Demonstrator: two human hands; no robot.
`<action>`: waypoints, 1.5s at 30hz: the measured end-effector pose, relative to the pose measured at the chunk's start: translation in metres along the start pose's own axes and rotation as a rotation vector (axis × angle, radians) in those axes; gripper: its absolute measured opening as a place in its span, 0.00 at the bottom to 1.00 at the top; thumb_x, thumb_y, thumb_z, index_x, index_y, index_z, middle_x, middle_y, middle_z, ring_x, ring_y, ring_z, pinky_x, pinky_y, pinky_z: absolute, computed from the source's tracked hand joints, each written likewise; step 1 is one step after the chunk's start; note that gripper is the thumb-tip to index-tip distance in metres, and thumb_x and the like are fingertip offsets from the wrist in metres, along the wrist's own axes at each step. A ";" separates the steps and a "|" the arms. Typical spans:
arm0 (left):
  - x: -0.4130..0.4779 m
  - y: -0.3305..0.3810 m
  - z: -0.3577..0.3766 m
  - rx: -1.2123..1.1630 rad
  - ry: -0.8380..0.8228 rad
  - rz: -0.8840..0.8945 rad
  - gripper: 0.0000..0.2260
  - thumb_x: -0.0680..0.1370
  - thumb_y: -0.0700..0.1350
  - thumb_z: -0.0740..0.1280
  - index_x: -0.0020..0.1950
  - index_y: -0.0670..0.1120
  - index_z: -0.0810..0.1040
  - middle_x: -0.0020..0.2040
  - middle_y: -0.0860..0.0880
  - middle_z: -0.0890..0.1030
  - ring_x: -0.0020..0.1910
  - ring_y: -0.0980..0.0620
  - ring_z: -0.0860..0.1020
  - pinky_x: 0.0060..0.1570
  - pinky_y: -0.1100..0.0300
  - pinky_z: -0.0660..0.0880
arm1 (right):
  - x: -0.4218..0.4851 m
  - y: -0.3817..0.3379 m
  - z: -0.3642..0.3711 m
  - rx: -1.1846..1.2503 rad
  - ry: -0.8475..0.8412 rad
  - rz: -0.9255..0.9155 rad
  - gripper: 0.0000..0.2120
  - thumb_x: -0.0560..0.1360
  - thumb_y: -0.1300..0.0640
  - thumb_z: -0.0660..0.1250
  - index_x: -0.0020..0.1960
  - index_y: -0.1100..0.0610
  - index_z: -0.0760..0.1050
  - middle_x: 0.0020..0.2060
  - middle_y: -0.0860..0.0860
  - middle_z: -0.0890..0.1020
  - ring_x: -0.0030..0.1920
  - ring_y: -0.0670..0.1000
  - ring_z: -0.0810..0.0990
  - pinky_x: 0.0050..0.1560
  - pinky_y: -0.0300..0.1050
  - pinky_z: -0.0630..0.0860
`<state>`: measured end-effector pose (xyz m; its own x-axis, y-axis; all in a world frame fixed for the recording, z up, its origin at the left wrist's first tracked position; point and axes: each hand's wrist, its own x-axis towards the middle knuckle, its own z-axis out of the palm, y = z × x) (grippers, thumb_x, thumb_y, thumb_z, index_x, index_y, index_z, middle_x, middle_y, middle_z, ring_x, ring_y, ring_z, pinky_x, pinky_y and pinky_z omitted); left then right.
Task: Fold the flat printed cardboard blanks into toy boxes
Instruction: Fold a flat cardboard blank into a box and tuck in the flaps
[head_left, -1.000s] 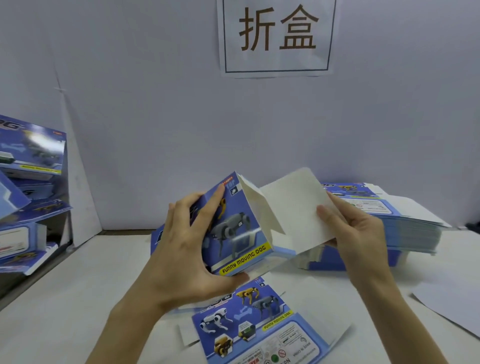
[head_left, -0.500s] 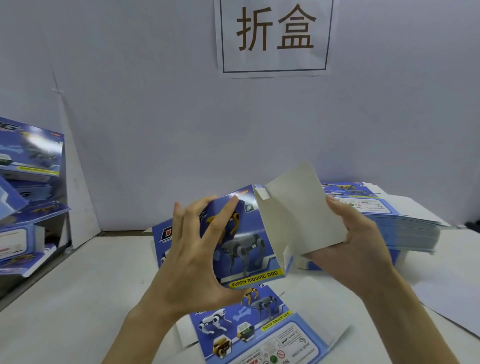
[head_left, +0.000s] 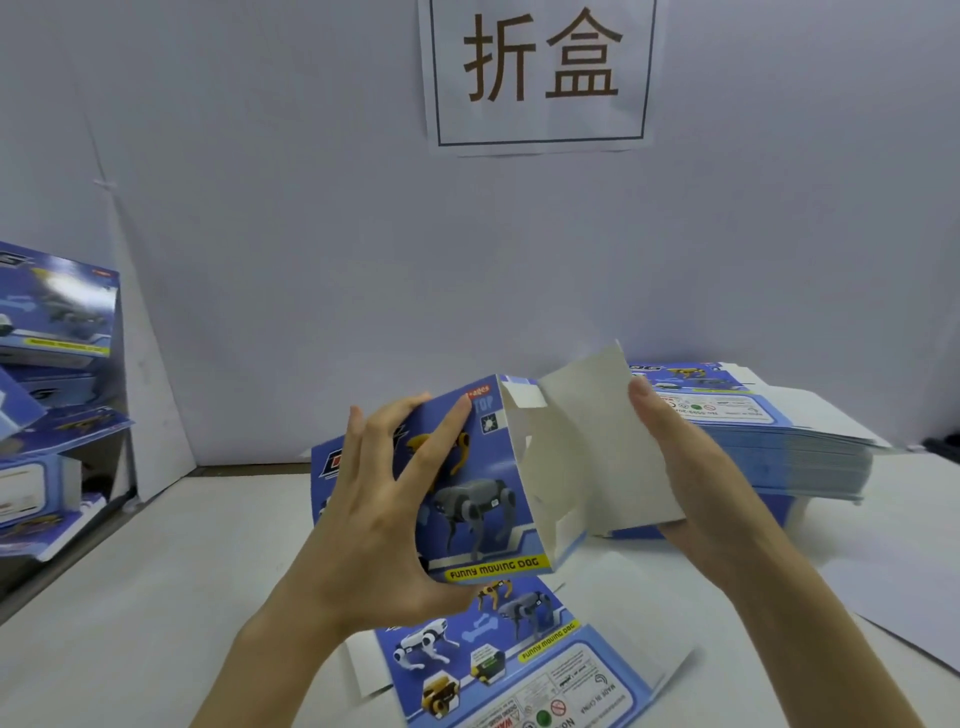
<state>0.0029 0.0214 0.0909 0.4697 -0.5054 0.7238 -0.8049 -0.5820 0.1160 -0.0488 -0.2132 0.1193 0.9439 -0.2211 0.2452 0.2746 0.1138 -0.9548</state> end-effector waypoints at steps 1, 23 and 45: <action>0.000 0.000 0.001 0.021 0.008 0.027 0.53 0.59 0.66 0.74 0.77 0.54 0.52 0.72 0.49 0.57 0.74 0.52 0.55 0.67 0.32 0.62 | 0.001 0.001 0.001 -0.024 0.039 -0.025 0.11 0.60 0.34 0.70 0.41 0.34 0.81 0.41 0.43 0.85 0.40 0.44 0.83 0.42 0.47 0.78; 0.005 0.014 0.003 0.248 0.059 0.097 0.46 0.64 0.72 0.64 0.76 0.50 0.58 0.69 0.38 0.63 0.71 0.42 0.60 0.70 0.32 0.55 | -0.015 0.018 0.042 -0.118 -0.217 -0.325 0.19 0.81 0.47 0.58 0.71 0.38 0.65 0.63 0.30 0.74 0.63 0.36 0.74 0.58 0.38 0.76; 0.005 0.017 -0.005 0.075 0.077 0.054 0.48 0.61 0.69 0.67 0.76 0.51 0.58 0.70 0.40 0.63 0.69 0.42 0.64 0.66 0.36 0.67 | -0.027 0.010 0.040 -0.515 -0.377 -0.381 0.32 0.72 0.32 0.57 0.71 0.25 0.47 0.73 0.25 0.46 0.74 0.33 0.43 0.76 0.56 0.54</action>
<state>-0.0101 0.0124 0.1003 0.3950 -0.4883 0.7781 -0.7974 -0.6029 0.0265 -0.0648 -0.1675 0.1098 0.8245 0.2033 0.5281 0.5627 -0.3930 -0.7272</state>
